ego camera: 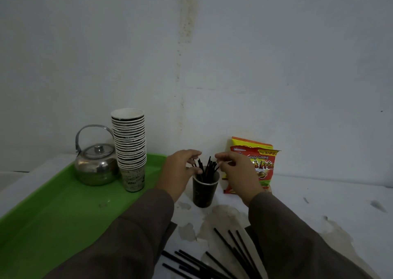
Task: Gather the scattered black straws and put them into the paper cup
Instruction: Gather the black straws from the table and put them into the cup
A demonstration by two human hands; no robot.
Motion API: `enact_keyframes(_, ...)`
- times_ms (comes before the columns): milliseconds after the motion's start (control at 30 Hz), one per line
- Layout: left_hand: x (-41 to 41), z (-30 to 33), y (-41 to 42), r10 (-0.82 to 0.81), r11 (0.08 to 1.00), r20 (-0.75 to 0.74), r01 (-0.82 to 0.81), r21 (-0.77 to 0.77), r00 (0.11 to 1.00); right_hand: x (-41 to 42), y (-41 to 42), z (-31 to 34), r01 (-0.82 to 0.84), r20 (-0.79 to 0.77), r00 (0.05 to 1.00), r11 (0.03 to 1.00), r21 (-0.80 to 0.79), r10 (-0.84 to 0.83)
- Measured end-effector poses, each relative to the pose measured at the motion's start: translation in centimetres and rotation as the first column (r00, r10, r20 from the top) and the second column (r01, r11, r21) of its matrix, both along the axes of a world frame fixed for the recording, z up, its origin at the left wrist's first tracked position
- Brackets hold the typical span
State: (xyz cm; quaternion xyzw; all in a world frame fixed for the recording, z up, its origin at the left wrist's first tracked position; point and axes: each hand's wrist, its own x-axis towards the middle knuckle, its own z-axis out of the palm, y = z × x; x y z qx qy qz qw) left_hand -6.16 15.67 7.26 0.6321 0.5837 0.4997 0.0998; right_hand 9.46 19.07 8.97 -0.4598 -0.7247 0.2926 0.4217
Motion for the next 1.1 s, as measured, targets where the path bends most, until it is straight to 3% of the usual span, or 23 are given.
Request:
enact_keyframes(300, 0.5, -0.3, -8.9, -0.053, 0.997, -0.09, 0.057, 0.052, 0.995, 4.8, -7.6, -1.3, -0.045, -0.042, 0.998, 0.998, -0.045, 0.043)
enact_keyframes(467, 2.4, -4.2, -16.0, -0.232, 0.973, -0.289, 0.224, -0.063, 0.929, 7.2, -13.8, -3.4, -0.184, 0.222, 0.954, 0.979, -0.092, 0.2)
enact_keyframes(767, 2.8, -5.9, -19.8, -0.345, 0.924, -0.396, 0.232, -0.305, 0.851, 8.0, -19.4, -6.6, -0.416, 0.566, 0.741, 0.909, -0.036, 0.362)
enact_keyframes(967, 2.2, -6.0, -20.0, -0.379, 0.898, -0.483, 0.187, -0.399, 0.79, 8.0, -19.9, -7.5, -0.442, 0.713, 0.627, 0.897, -0.006, 0.313)
enact_keyframes(1100, 1.5, -6.4, -19.9, -0.384, 0.882, -0.543, 0.123, -0.455, 0.747, 7.9, -20.4, -7.2, -0.435, 0.821, 0.543, 0.896, 0.093, 0.178)
